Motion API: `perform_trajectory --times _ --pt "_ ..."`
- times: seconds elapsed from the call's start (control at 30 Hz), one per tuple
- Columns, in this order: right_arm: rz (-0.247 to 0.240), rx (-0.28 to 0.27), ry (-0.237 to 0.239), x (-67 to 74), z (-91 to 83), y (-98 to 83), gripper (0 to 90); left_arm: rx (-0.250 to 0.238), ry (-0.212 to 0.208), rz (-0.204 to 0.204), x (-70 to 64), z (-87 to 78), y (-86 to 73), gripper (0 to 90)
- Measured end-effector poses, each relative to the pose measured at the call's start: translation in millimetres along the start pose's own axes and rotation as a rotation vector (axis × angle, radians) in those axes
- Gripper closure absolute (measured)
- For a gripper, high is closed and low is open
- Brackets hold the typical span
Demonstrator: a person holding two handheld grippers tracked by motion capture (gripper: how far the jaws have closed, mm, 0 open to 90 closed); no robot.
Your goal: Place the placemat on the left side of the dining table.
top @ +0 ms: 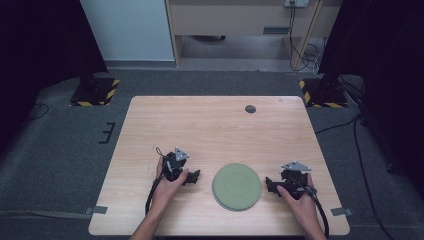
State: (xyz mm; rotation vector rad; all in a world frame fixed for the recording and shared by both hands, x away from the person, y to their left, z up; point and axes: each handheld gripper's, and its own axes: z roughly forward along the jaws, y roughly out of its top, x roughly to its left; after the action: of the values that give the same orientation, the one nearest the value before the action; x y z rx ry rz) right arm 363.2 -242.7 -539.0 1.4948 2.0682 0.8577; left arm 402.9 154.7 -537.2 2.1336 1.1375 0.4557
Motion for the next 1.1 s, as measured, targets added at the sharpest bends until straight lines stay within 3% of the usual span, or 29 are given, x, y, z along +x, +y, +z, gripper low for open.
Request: perform_trajectory --times 0.33,0.4,0.5,0.63,0.8,0.9,1.1 --pt "-0.02 0.0 0.015 -2.4 0.5 0.6 0.8 -0.02 -0.009 0.032 -4.2 -5.2 -3.7 2.3" --pt "-0.024 -0.001 0.022 -3.5 -0.4 0.1 2.3 -0.043 -0.021 0.033 -7.7 -8.5 -5.8 2.4" --pt "0.002 0.001 0.02 -8.6 -5.9 0.2 4.8 -0.065 -0.037 0.041 -12.9 -13.6 -5.7 2.6" --pt "0.013 -0.055 0.047 -16.3 -18.8 -0.3 4.7 -0.093 -0.068 0.039 -19.6 -19.8 -5.4 3.1" --pt "0.015 -0.08 0.083 -18.1 -25.8 -2.1 4.6 -0.112 -0.099 0.051 -23.6 -28.9 -7.9 3.6" --pt "0.012 -0.082 0.106 -14.8 -25.7 -3.8 4.6 -0.11 -0.096 0.071 -24.8 -30.2 -9.1 3.6" --pt "-0.059 -0.073 0.131 2.8 -27.3 -6.8 4.8 -0.105 -0.107 0.099 -30.6 -34.2 -9.2 3.7"
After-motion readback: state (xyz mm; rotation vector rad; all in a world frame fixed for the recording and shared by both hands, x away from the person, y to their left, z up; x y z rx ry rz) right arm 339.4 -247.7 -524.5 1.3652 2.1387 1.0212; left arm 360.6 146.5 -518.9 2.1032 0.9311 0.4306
